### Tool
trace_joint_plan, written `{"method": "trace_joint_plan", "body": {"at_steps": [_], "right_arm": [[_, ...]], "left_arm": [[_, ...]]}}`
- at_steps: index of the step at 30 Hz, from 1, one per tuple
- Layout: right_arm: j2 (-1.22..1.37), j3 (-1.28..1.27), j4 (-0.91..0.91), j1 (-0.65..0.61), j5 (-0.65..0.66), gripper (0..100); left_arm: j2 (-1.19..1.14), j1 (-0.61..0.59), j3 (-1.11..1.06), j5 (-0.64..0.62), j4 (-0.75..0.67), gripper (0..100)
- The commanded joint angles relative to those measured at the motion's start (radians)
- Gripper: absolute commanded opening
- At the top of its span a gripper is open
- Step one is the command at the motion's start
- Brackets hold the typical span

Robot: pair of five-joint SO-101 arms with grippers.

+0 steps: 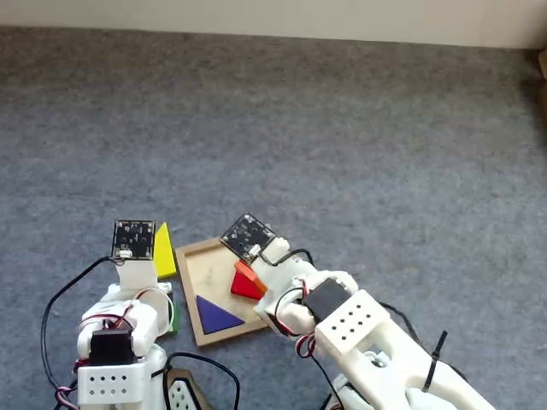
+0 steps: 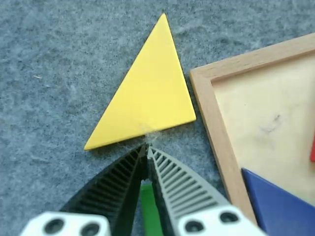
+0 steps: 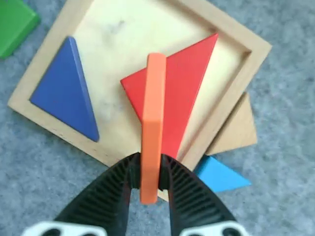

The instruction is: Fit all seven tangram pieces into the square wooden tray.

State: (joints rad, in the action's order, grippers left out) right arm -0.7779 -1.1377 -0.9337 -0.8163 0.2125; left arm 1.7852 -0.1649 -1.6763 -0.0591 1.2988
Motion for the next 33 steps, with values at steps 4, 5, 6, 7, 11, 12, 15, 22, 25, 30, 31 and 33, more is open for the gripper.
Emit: {"method": "trace_joint_plan", "body": {"at_steps": [4, 5, 6, 7, 11, 12, 15, 22, 25, 30, 31, 33], "right_arm": [[-0.030, -0.001, 0.019, -0.128, -0.009, 0.5], [-0.030, -0.001, 0.019, -0.133, -0.009, 0.5], [-0.030, -0.001, 0.019, -0.133, -0.014, 0.5], [-0.030, -0.001, 0.021, -0.133, -0.032, 0.5], [-0.030, -0.002, 0.022, -0.136, -0.061, 0.5], [-0.030, -0.002, 0.022, -0.136, -0.063, 0.5], [-0.028, -0.002, 0.024, -0.136, -0.063, 0.5], [-0.028, -0.004, 0.024, -0.214, -0.063, 0.5], [0.012, -0.002, 0.025, -0.213, -0.061, 0.5], [0.156, 0.005, 0.082, -0.213, -0.060, 0.5], [0.180, 0.005, 0.082, -0.213, -0.060, 0.5], [0.206, 0.007, 0.082, -0.213, -0.060, 0.5]], "left_arm": [[0.007, -0.012, -0.021, 0.009, 0.006, 1], [0.007, -0.012, -0.021, 0.009, 0.006, 1], [0.007, -0.012, -0.021, 0.009, 0.006, 1], [0.007, -0.012, -0.021, 0.009, 0.006, 1], [0.007, -0.012, -0.021, 0.009, 0.006, 1], [0.007, -0.012, -0.021, 0.009, 0.006, 1], [0.007, -0.012, -0.021, 0.009, 0.006, 1], [0.007, -0.012, -0.021, 0.009, 0.006, 1], [0.007, -0.012, -0.021, 0.009, 0.006, 1], [0.007, -0.012, -0.021, 0.009, 0.006, 1], [0.007, -0.012, -0.021, 0.009, 0.006, 1], [0.007, -0.012, -0.021, 0.009, 0.006, 1]]}}
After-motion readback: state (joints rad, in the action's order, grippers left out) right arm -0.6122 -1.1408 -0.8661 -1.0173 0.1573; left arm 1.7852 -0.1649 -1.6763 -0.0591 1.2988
